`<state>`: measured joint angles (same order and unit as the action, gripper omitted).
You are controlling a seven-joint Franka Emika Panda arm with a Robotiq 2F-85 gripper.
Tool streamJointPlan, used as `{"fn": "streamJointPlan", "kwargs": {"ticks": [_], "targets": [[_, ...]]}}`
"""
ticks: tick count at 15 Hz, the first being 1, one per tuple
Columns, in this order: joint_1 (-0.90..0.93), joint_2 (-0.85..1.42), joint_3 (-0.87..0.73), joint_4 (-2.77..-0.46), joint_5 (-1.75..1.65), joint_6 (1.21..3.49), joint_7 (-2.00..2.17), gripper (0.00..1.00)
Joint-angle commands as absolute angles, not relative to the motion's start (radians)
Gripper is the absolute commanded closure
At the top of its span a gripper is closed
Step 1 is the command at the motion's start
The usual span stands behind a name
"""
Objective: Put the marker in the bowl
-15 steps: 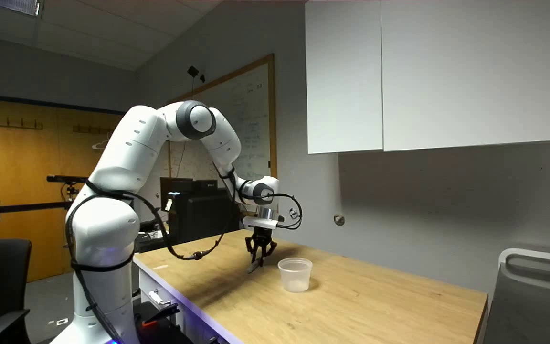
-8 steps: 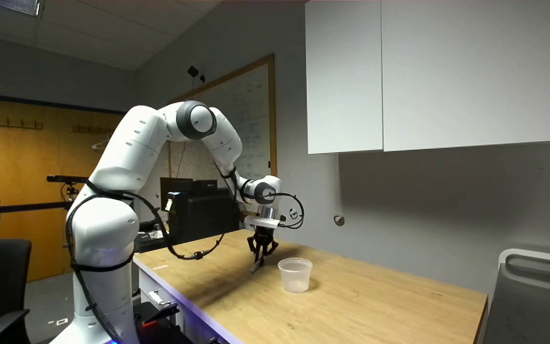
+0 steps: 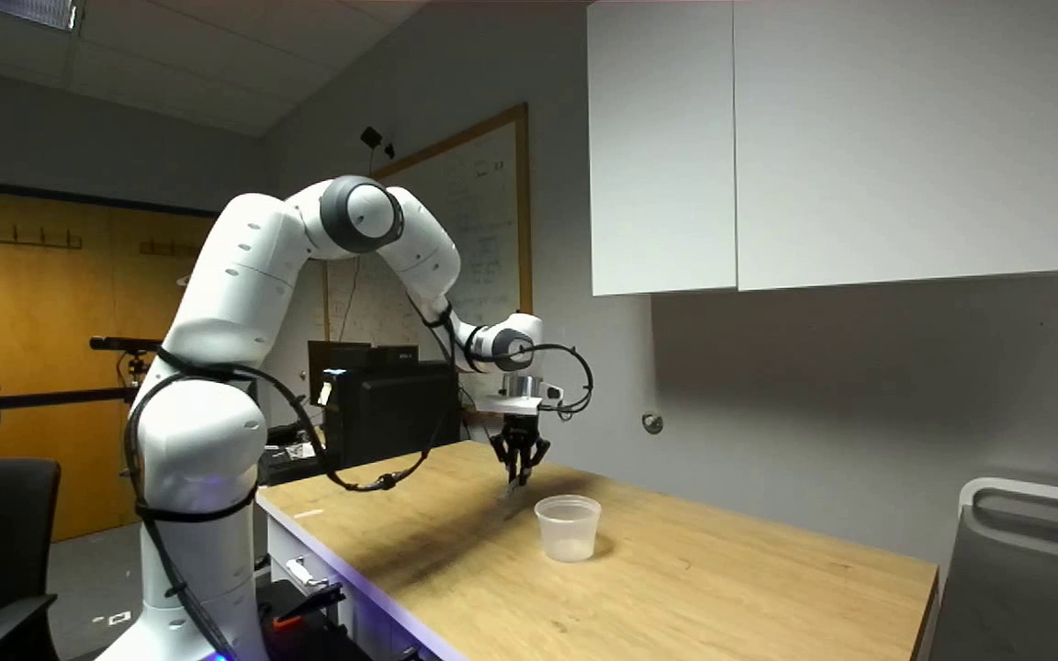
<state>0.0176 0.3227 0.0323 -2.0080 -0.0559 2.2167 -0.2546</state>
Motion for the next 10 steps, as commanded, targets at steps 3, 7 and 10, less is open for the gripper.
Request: {"fn": "streamJointPlan", "kwargs": {"ticks": [3, 7, 10], "targets": [[0.017, 0.101, -0.004, -2.15, -0.079, 2.344, -0.048, 0.91], [-0.001, -0.003, -0.042, -2.233, -0.133, 2.443, 0.116, 0.92], [-0.041, -0.063, -0.071, -2.292, -0.197, 2.506, 0.246, 0.92]]}}
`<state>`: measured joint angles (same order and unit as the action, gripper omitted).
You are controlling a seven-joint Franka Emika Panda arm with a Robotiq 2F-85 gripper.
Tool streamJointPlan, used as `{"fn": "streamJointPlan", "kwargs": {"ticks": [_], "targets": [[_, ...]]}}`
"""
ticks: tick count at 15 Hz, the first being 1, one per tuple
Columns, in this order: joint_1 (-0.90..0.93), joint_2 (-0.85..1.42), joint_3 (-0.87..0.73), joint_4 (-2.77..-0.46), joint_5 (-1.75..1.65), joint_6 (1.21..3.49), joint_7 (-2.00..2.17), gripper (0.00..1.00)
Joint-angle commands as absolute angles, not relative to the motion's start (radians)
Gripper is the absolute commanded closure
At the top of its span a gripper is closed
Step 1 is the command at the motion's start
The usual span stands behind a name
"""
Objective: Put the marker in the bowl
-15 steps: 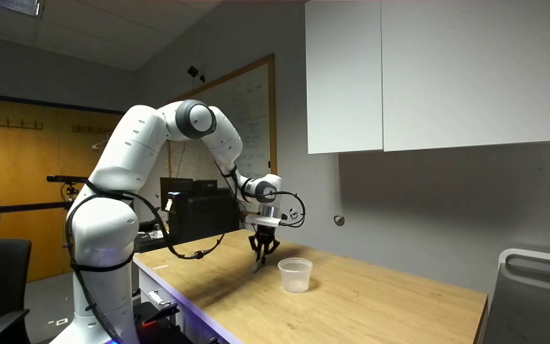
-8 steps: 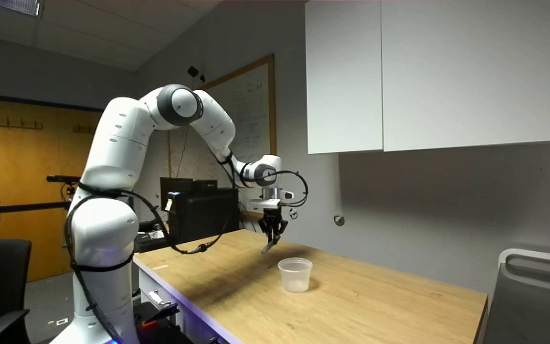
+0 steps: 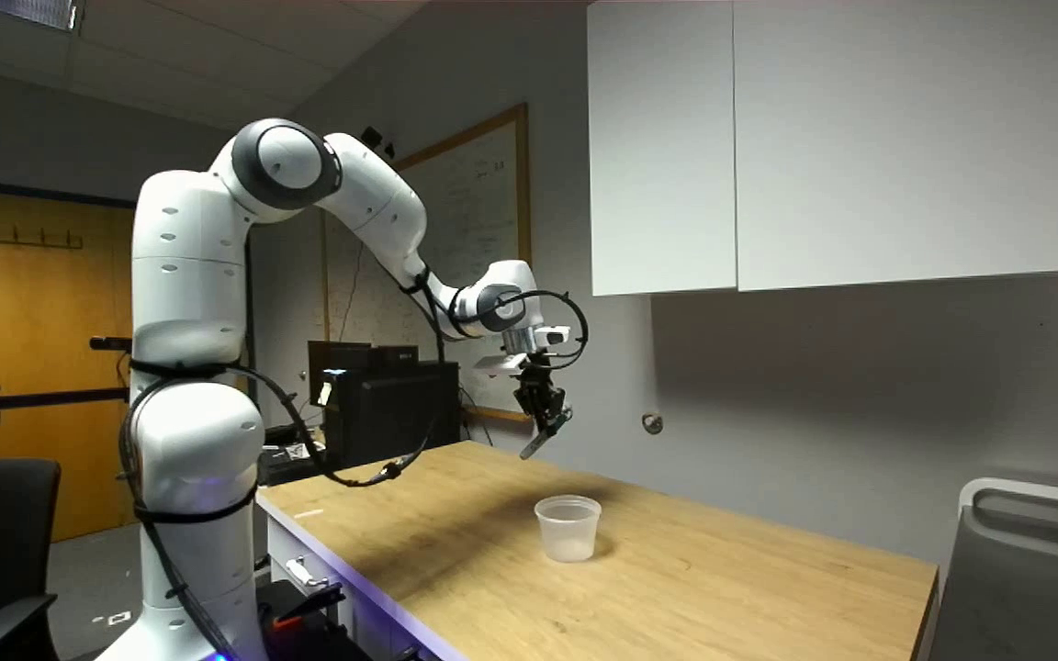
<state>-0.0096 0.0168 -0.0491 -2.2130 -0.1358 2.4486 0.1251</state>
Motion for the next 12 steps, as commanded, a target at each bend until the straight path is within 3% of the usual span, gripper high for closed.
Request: {"fn": "streamJointPlan", "kwargs": {"ticks": [1, 12], "targets": [[-0.058, -0.077, -0.08, -2.308, -0.219, 2.524, 0.289, 0.92], [-0.2, -0.1, -0.1, -2.39, -0.382, 2.603, 0.565, 0.92]]}}
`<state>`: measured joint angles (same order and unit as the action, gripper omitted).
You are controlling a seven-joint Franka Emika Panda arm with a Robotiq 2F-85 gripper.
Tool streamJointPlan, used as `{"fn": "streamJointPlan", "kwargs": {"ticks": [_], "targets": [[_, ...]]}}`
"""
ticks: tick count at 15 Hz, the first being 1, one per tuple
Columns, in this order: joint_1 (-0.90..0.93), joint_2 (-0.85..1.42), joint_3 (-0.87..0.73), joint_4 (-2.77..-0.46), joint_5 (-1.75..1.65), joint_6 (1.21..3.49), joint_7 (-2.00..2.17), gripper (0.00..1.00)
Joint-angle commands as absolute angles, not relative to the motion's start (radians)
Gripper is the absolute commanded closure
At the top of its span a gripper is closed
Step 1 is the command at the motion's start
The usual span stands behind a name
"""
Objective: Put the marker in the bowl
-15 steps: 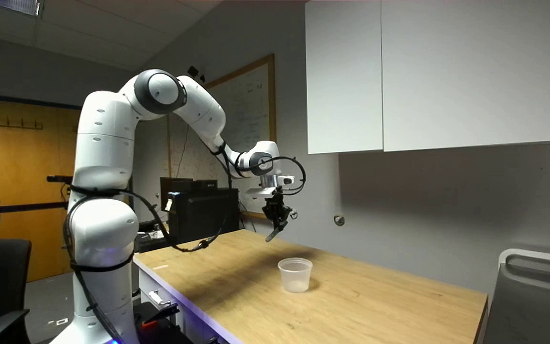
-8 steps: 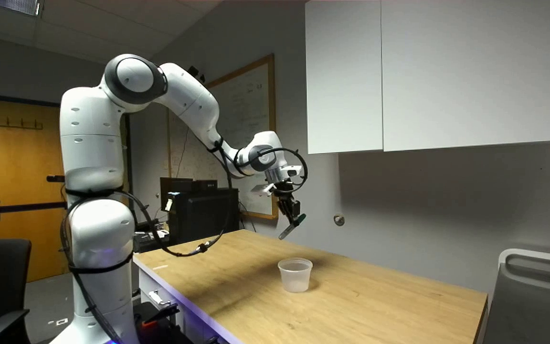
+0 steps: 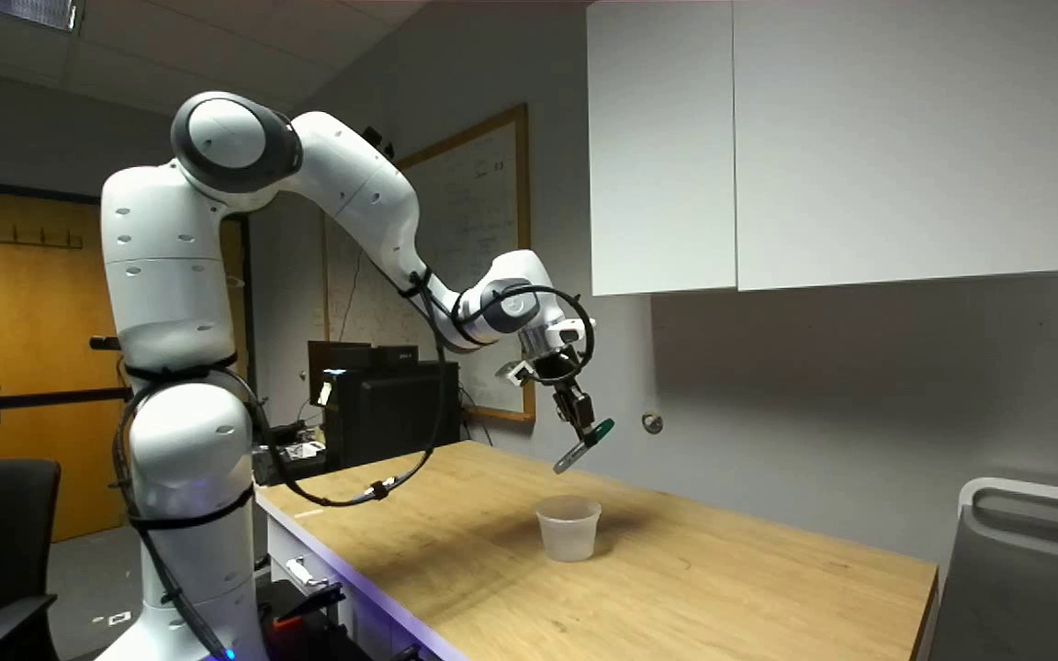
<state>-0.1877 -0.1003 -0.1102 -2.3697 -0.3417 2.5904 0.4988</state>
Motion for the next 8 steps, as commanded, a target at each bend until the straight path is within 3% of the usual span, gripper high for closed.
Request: {"fn": "streamJointPlan", "kwargs": {"ticks": [1, 8], "targets": [[-0.198, -0.088, -0.098, -2.392, -0.386, 2.602, 0.577, 0.92], [-0.173, -0.029, -0.1, -2.401, -0.386, 2.598, 0.617, 0.92]]}}
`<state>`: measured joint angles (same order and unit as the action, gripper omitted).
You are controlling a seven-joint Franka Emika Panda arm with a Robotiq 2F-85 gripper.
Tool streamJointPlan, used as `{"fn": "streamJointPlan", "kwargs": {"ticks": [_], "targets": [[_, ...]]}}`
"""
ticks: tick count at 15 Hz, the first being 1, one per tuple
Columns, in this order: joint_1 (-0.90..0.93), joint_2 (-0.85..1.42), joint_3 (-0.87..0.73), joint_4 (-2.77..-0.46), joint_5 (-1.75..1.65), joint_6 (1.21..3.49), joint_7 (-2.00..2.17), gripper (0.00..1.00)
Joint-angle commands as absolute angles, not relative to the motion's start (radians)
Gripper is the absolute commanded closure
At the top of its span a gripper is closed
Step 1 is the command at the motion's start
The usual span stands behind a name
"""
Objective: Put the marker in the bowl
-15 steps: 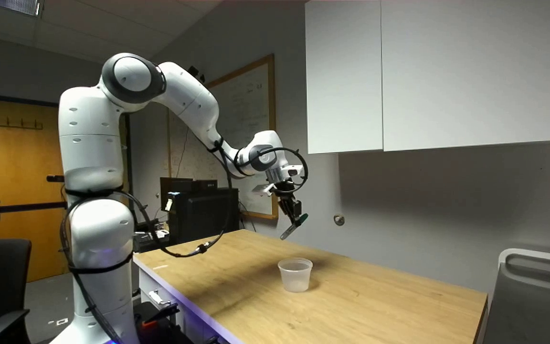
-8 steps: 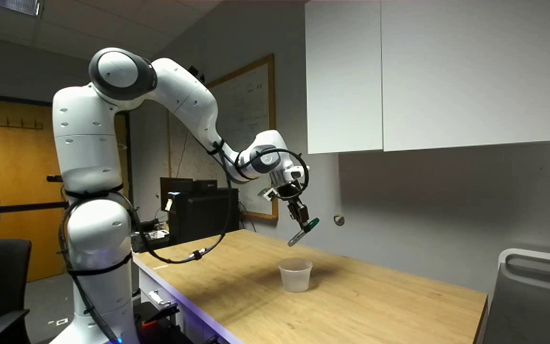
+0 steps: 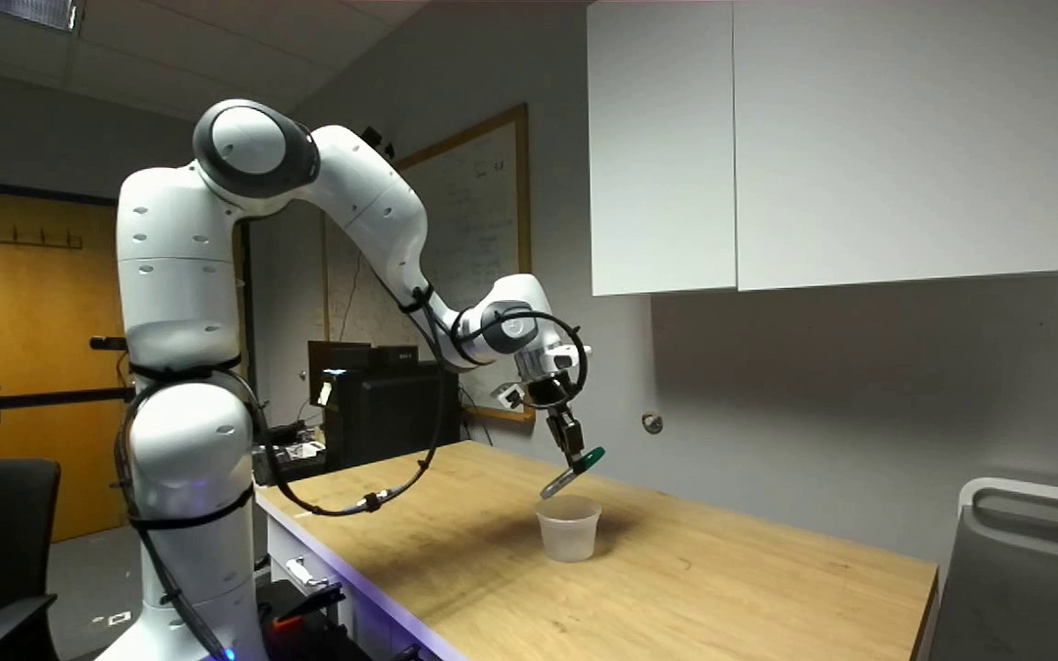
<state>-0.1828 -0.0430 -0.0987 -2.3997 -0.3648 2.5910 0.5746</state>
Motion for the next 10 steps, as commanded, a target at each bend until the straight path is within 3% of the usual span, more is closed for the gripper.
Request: {"fn": "streamJointPlan", "kwargs": {"ticks": [1, 2, 3, 5, 10], "targets": [[-0.17, -0.023, -0.103, -2.401, -0.384, 2.598, 0.619, 0.92], [-0.168, -0.019, -0.105, -2.401, -0.384, 2.596, 0.62, 0.92], [-0.166, -0.016, -0.107, -2.401, -0.381, 2.595, 0.62, 0.54], [-0.163, -0.012, -0.109, -2.4, -0.379, 2.592, 0.621, 0.48], [-0.159, -0.013, -0.108, -2.402, -0.361, 2.598, 0.601, 0.1]]}}
